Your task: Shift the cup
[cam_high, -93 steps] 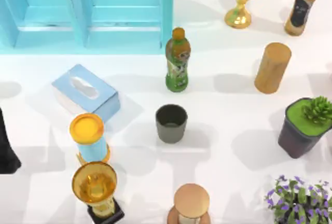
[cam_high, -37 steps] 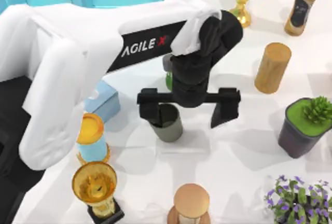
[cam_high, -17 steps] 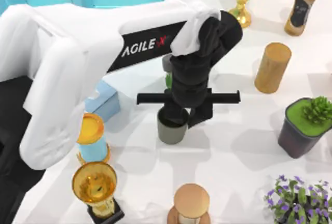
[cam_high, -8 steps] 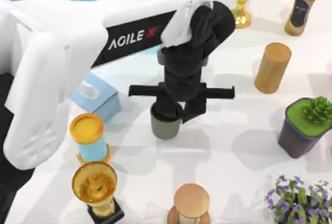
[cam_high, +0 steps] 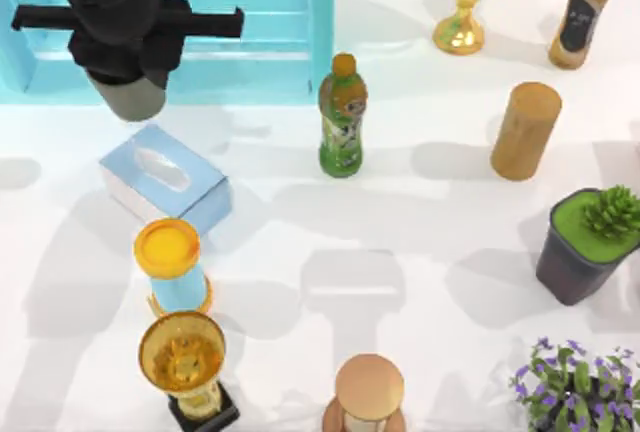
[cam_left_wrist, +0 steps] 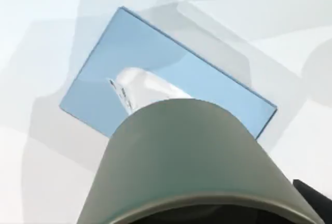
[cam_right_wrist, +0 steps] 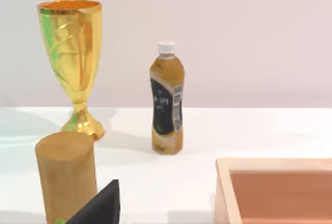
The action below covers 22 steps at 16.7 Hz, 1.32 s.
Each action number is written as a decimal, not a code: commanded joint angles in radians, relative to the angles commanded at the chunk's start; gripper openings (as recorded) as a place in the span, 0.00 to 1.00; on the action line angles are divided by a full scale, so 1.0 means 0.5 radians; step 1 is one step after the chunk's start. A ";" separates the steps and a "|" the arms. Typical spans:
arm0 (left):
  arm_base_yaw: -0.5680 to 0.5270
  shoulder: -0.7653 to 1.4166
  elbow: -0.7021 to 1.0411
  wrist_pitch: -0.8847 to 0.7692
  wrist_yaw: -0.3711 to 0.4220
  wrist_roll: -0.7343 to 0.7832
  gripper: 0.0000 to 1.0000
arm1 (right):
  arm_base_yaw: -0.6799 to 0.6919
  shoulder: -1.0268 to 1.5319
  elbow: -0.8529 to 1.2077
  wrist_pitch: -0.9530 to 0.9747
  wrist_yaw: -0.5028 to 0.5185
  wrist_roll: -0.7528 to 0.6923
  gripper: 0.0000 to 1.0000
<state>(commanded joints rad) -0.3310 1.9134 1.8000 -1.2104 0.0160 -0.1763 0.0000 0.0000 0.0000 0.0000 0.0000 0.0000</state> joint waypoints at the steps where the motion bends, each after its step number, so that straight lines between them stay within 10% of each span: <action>1: 0.098 -0.054 -0.084 0.005 -0.005 0.074 0.00 | 0.000 0.000 0.000 0.000 0.000 0.000 1.00; 8: 0.573 -0.180 -0.752 0.147 0.048 0.290 0.00 | 0.000 0.000 0.000 0.000 0.000 0.000 1.00; 22: 0.627 -0.116 -0.999 0.450 0.068 0.371 0.00 | 0.000 0.000 0.000 0.000 0.000 0.000 1.00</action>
<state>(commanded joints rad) -0.0175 1.8552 1.3004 -0.9852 0.0499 0.0091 0.0000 0.0000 0.0000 0.0000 0.0000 0.0000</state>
